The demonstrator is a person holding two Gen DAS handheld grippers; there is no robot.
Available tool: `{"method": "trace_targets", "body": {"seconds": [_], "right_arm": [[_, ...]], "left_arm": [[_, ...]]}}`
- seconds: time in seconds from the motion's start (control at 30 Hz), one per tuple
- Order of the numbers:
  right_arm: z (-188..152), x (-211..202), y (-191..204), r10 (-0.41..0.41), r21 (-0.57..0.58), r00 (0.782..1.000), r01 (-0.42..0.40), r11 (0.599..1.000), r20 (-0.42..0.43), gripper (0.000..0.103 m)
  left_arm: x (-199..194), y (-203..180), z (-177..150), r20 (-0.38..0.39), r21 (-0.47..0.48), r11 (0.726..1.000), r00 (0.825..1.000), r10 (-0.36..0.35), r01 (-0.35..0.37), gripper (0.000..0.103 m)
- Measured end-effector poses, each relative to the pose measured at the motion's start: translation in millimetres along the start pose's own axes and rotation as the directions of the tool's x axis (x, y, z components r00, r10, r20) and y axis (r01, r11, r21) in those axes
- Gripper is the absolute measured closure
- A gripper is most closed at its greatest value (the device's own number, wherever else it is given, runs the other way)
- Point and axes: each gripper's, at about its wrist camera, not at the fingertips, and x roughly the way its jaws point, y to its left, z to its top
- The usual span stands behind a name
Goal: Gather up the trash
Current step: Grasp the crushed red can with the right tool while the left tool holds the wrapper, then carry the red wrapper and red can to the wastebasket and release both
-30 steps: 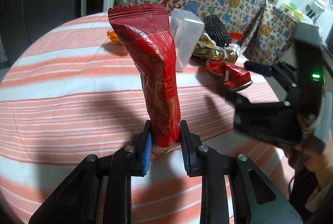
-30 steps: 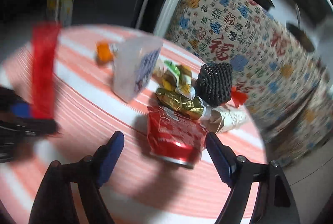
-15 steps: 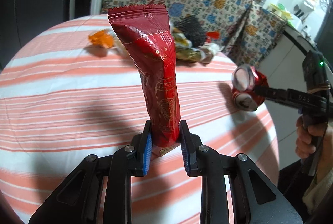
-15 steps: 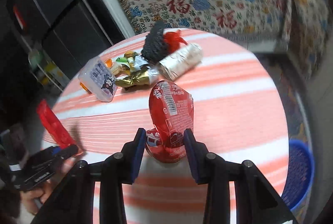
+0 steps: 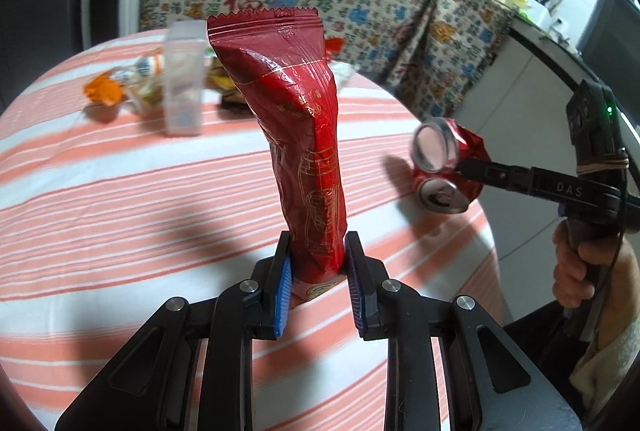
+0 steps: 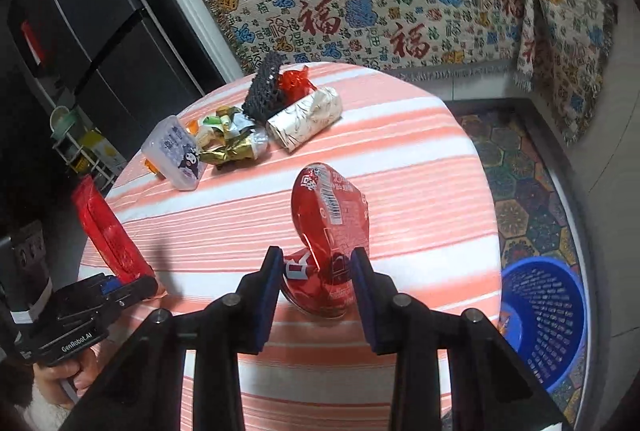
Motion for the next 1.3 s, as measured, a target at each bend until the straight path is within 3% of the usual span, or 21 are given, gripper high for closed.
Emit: {"method": "trace_targets", "body": {"seconds": [0.3, 0.6, 0.8, 0.93, 1.0, 1.03, 1.07, 1.13, 1.3], "right_arm": [[-2, -12, -7, 0.036, 0.021, 0.999, -0.037, 0.999, 0.027, 0.068], [-10, -12, -5, -0.03, -0.082, 0.998, 0.024, 0.996, -0.064, 0.068], [-16, -21, -7, -0.097, -0.131, 0.995, 0.091, 0.987, -0.039, 0.068], [-18, -24, -4, -0.087, -0.154, 0.996, 0.081, 0.985, -0.036, 0.067], [-19, -22, -4, -0.086, -0.161, 0.995, 0.078, 0.984, -0.048, 0.072], [-20, -23, -4, -0.078, -0.159, 0.996, 0.07, 0.985, -0.049, 0.08], [-20, -26, -3, -0.066, -0.157, 0.997, 0.059, 0.986, -0.042, 0.095], [-20, -30, 0, -0.073, -0.171, 0.997, 0.067, 0.983, -0.03, 0.101], [-25, -26, 0, -0.088, -0.177, 0.996, 0.084, 0.981, -0.02, 0.101]], "left_arm": [[10, -29, 4, -0.029, 0.053, 0.998, 0.999, -0.034, 0.035, 0.079], [17, -38, -2, -0.051, 0.094, 0.996, 0.999, -0.004, 0.009, 0.079], [19, -37, -2, -0.059, 0.098, 0.995, 0.998, -0.007, 0.013, 0.079], [20, -37, -3, -0.061, 0.098, 0.995, 0.998, -0.008, 0.014, 0.079], [19, -37, -2, -0.06, 0.096, 0.995, 0.998, -0.011, 0.017, 0.079], [19, -37, -2, -0.059, 0.096, 0.995, 0.998, -0.012, 0.018, 0.079], [18, -37, -1, -0.057, 0.097, 0.995, 0.998, -0.014, 0.02, 0.079], [18, -39, -1, -0.056, 0.101, 0.995, 0.998, -0.018, 0.023, 0.079], [19, -42, -1, -0.059, 0.107, 0.994, 0.998, -0.029, 0.035, 0.079]]}}
